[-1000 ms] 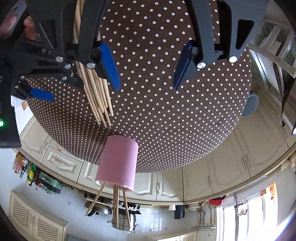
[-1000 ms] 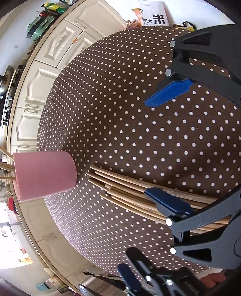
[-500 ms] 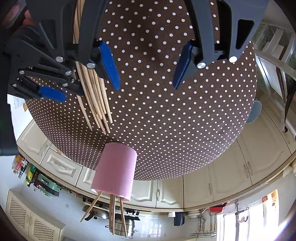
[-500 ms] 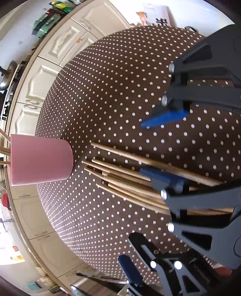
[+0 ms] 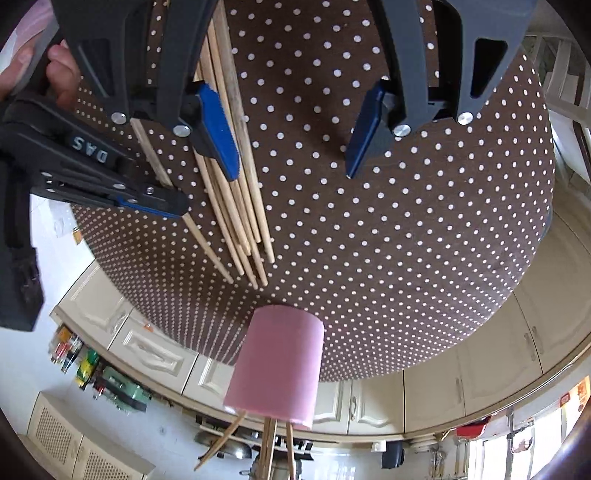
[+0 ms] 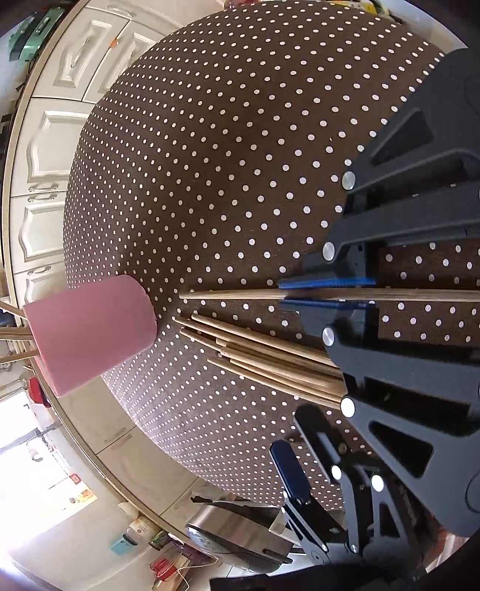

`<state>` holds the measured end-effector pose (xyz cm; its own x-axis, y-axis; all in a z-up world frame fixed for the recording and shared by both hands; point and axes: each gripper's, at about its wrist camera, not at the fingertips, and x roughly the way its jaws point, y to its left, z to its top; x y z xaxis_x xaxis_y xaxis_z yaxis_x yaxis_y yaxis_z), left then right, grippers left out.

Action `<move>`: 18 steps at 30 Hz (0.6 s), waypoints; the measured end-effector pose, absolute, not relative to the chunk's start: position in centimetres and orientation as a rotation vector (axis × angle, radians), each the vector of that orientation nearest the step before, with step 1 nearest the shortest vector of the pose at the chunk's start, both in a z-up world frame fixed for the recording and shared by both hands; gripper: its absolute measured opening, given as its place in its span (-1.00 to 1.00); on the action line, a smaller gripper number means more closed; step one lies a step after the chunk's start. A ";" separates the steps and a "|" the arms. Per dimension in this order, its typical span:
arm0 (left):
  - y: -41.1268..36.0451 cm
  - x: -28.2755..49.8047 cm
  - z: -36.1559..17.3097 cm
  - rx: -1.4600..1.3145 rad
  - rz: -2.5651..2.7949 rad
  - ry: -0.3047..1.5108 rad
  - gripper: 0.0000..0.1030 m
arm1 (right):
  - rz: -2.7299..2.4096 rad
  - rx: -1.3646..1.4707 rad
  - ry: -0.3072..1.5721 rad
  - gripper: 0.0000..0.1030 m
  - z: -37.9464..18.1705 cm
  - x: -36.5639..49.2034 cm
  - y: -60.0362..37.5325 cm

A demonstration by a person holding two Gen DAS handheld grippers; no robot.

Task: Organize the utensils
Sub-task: 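Close the right gripper on a chopstick while the left gripper grasps another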

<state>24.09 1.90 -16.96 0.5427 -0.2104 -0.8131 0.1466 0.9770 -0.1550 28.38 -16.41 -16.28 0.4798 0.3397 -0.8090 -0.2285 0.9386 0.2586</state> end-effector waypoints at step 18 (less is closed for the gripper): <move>-3.8 28.5 -17.0 0.204 -0.048 1.067 0.30 | 0.359 0.145 1.004 -0.89 -16.8 27.9 -16.8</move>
